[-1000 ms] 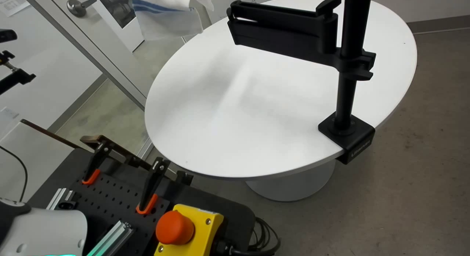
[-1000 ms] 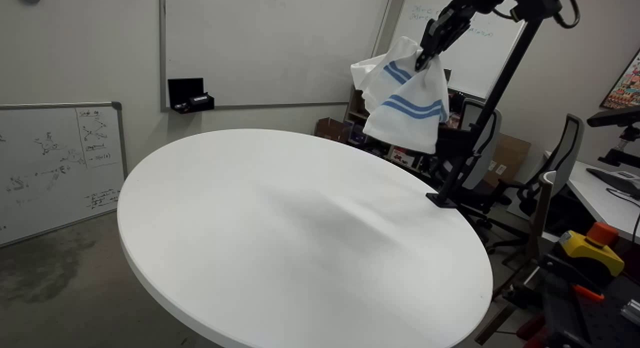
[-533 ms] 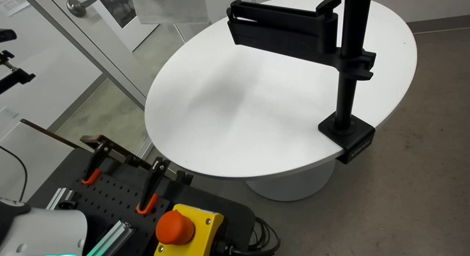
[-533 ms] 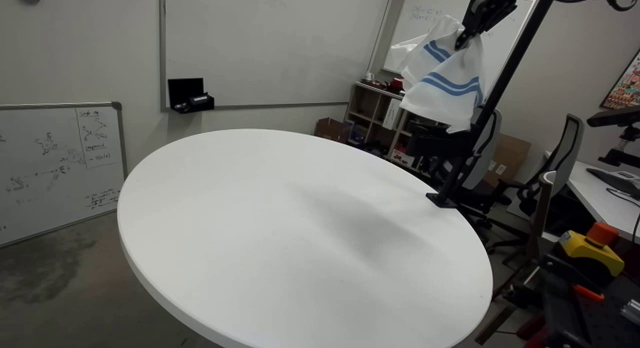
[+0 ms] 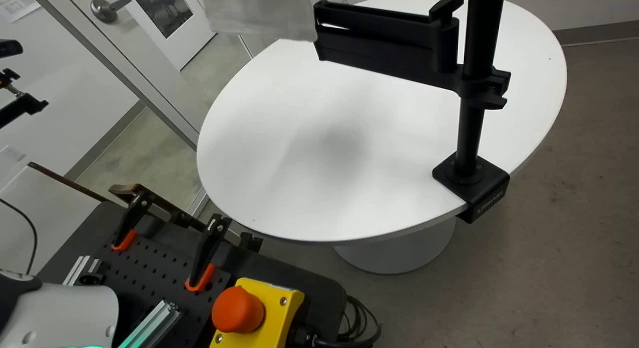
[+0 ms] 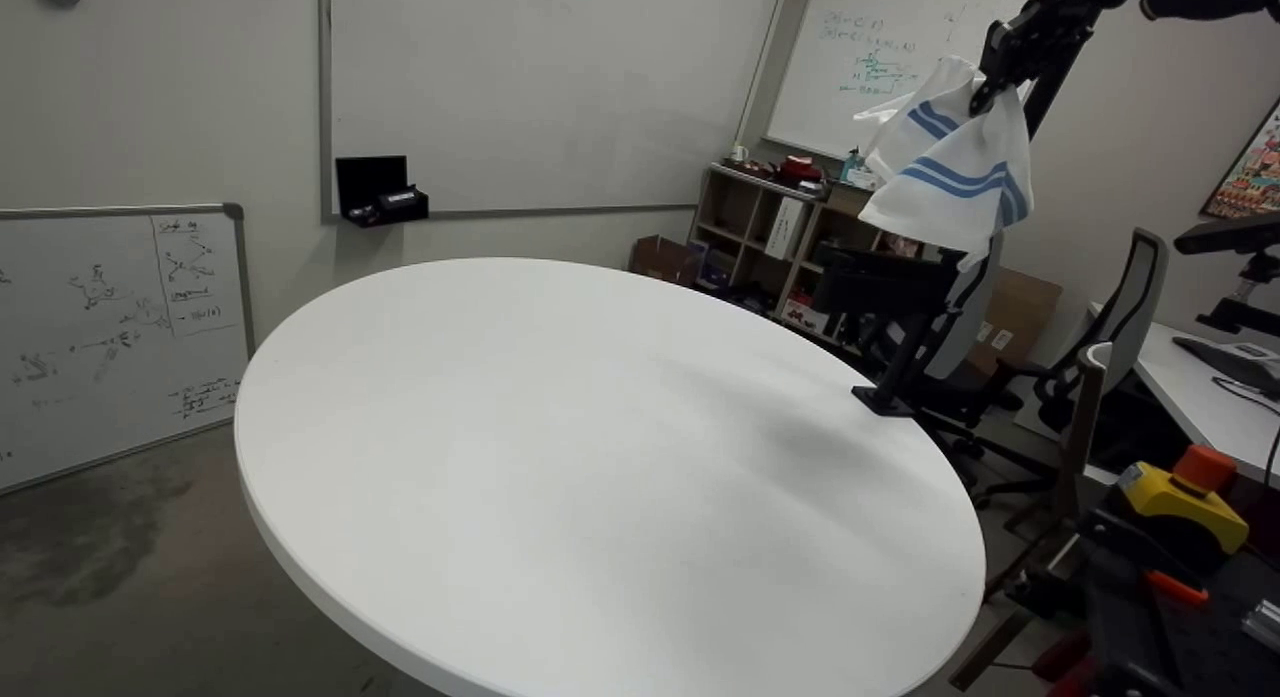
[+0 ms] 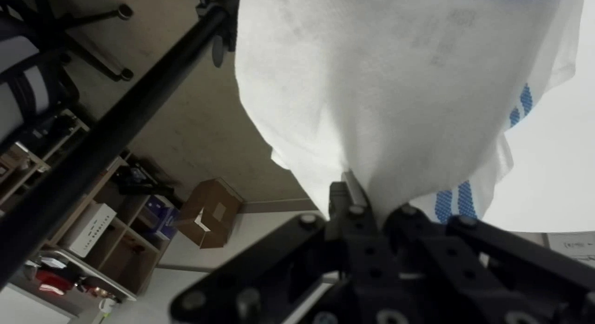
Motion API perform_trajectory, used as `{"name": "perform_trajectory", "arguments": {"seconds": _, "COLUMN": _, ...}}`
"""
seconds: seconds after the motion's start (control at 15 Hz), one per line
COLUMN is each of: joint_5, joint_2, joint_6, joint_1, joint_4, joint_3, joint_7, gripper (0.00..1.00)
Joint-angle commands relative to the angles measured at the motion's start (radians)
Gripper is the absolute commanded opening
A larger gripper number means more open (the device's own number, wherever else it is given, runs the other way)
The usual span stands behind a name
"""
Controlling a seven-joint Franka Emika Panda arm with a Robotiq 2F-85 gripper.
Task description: Put the towel on the black rod
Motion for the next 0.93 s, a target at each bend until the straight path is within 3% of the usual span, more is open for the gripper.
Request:
{"name": "perform_trajectory", "arguments": {"seconds": 0.0, "joint_5": -0.012, "joint_2": 0.048, "joint_6": -0.030, "joint_1": -0.041, "joint_4": 0.028, "joint_3": 0.012, "joint_7": 0.012, "gripper": 0.02}}
{"name": "perform_trajectory", "arguments": {"seconds": 0.4, "joint_5": -0.080, "joint_2": 0.158, "joint_6": -0.041, "joint_1": -0.076, "joint_4": 0.094, "joint_3": 0.000, "joint_7": 0.031, "gripper": 0.02}}
{"name": "perform_trajectory", "arguments": {"seconds": 0.87, "joint_5": -0.162, "joint_2": 0.267, "joint_6": -0.080, "joint_1": -0.040, "joint_4": 0.198, "joint_3": -0.034, "joint_7": 0.052, "gripper": 0.02}}
